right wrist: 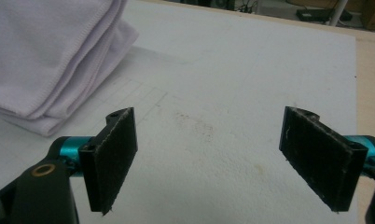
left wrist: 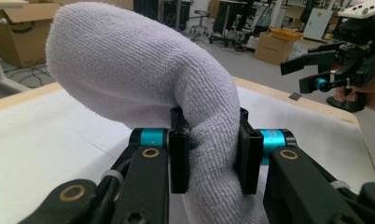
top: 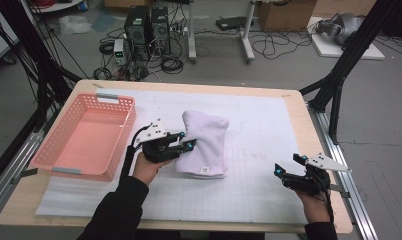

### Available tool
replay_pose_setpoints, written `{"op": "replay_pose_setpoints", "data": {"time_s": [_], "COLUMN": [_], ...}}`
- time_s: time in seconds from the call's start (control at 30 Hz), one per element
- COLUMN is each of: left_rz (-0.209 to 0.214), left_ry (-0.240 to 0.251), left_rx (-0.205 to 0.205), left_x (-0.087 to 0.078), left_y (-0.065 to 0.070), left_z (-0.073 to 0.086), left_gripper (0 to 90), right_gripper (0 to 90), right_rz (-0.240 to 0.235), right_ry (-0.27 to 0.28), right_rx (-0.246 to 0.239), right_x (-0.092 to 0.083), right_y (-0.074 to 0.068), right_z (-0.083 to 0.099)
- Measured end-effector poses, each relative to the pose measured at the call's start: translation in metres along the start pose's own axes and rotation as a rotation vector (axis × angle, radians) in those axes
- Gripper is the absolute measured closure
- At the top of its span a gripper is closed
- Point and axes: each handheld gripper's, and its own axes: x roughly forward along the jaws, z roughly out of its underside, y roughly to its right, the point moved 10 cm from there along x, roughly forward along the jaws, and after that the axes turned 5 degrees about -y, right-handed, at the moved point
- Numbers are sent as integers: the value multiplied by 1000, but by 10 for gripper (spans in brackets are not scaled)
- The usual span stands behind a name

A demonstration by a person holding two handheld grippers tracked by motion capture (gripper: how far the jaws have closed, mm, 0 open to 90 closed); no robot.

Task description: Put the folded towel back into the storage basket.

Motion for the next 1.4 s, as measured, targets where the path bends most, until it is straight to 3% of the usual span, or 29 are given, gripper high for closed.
{"op": "replay_pose_setpoints", "data": {"time_s": [0.43, 1.2, 1.4], "left_rz": [-49, -176, -189], "left_ry": [57, 126, 142], "left_rx": [49, 50, 43], "left_x": [-45, -126, -141], "left_y": [-18, -60, -68], "left_z": [-22, -44, -49], "left_gripper": [717, 717, 717], "right_gripper": [180, 180, 180], "right_rz": [-8, -8, -5], "right_ry": [0, 3, -1], "right_rx": [-8, -17, -21], "right_x": [2, 3, 4], "right_y": [-4, -7, -8], "right_z": [-1, -2, -2]}}
